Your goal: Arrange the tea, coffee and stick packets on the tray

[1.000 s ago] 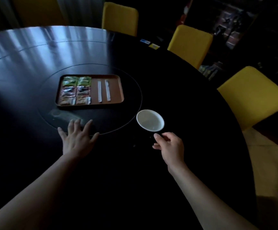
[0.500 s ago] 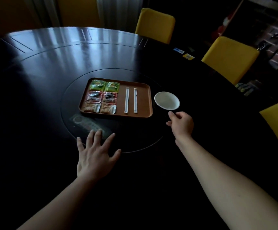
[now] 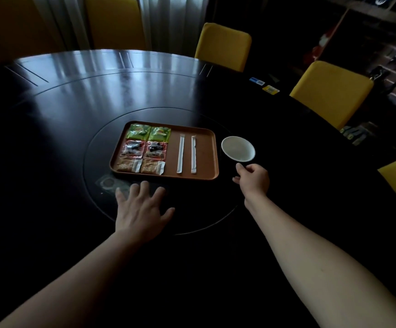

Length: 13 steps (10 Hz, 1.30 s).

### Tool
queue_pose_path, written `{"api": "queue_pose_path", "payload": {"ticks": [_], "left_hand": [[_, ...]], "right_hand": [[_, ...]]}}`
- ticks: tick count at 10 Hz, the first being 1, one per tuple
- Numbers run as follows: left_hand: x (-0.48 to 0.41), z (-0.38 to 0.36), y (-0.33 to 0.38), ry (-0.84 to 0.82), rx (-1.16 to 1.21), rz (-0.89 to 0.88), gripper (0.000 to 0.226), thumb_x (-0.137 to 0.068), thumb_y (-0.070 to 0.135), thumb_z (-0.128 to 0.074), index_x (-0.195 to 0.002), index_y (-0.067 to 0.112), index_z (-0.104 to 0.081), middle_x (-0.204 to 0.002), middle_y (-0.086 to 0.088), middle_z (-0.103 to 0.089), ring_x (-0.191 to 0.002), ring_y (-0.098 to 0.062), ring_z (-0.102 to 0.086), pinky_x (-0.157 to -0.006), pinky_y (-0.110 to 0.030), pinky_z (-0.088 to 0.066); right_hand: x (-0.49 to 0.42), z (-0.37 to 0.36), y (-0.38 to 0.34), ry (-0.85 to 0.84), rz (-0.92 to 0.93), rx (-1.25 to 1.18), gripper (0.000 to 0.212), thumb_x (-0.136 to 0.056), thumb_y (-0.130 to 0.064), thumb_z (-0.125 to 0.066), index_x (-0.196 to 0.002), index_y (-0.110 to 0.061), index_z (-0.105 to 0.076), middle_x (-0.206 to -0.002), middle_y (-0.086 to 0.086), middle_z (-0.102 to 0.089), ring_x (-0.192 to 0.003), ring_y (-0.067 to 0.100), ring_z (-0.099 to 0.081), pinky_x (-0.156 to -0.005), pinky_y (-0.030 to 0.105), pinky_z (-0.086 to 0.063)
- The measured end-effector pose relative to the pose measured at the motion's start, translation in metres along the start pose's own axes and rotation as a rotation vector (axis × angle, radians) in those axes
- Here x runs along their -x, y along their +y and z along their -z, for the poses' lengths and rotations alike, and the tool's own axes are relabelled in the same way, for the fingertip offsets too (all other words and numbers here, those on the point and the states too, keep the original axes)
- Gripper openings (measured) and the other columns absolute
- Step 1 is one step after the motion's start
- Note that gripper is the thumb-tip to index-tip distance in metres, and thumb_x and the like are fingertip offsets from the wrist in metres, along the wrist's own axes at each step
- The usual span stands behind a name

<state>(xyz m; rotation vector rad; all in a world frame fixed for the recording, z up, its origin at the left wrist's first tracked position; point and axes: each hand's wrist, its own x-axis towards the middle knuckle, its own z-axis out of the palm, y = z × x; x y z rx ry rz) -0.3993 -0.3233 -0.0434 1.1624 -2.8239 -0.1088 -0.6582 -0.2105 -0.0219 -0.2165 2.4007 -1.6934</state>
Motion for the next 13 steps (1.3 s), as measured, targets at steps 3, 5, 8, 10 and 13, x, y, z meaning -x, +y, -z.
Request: {"api": "queue_pose_path", "payload": {"ticks": [3, 5, 8, 10, 13], "left_hand": [[0.001, -0.025, -0.001, 0.155, 0.091, -0.029, 0.048, -0.082, 0.068, -0.039, -0.121, 0.040, -0.049, -0.126, -0.004, -0.044, -0.124, -0.032, -0.040, -0.109, -0.064, -0.028], [0.005, -0.025, 0.000, 0.148, 0.083, -0.027, 0.049, -0.083, 0.068, -0.038, -0.122, 0.041, -0.049, -0.128, -0.004, -0.045, -0.125, -0.031, -0.040, -0.110, -0.063, -0.027], [0.003, -0.020, 0.001, 0.112, 0.085, -0.017, 0.051, -0.083, 0.069, -0.037, -0.124, 0.041, -0.049, -0.130, -0.005, -0.046, -0.127, -0.032, -0.039, -0.110, -0.063, -0.026], [0.004, -0.019, 0.002, 0.115, 0.092, -0.015, 0.050, -0.083, 0.068, -0.039, -0.123, 0.041, -0.050, -0.129, -0.005, -0.046, -0.126, -0.032, -0.039, -0.111, -0.062, -0.026], [0.004, -0.014, 0.001, 0.072, 0.100, -0.008, 0.048, -0.082, 0.069, -0.039, -0.121, 0.043, -0.047, -0.129, -0.003, -0.044, -0.126, -0.030, -0.037, -0.111, -0.062, -0.024]], "right_hand": [[-0.014, 0.004, 0.010, -0.038, 0.157, 0.189, 0.021, -0.089, -0.031, -0.064, -0.073, -0.019, -0.056, -0.083, 0.009, -0.071, -0.057, 0.011, -0.071, -0.051, 0.020, -0.050], [-0.015, 0.002, 0.009, -0.040, 0.154, 0.187, 0.020, -0.088, -0.029, -0.066, -0.075, -0.016, -0.059, -0.082, 0.011, -0.072, -0.058, 0.014, -0.072, -0.060, 0.032, -0.059], [-0.011, -0.002, 0.003, -0.072, 0.106, 0.138, 0.025, -0.086, -0.030, -0.069, -0.067, -0.024, -0.055, -0.063, -0.004, -0.068, -0.054, 0.010, -0.071, -0.063, 0.035, -0.061], [-0.010, 0.000, 0.003, -0.107, 0.059, 0.101, 0.015, -0.085, -0.030, -0.071, -0.086, -0.017, -0.063, -0.070, 0.000, -0.070, -0.061, 0.014, -0.073, -0.071, 0.037, -0.062], [0.022, 0.014, -0.003, -0.133, -0.020, 0.080, 0.034, -0.087, -0.024, -0.069, -0.114, -0.005, -0.060, -0.094, 0.004, -0.064, -0.075, 0.015, -0.067, -0.079, 0.041, -0.061]]}}
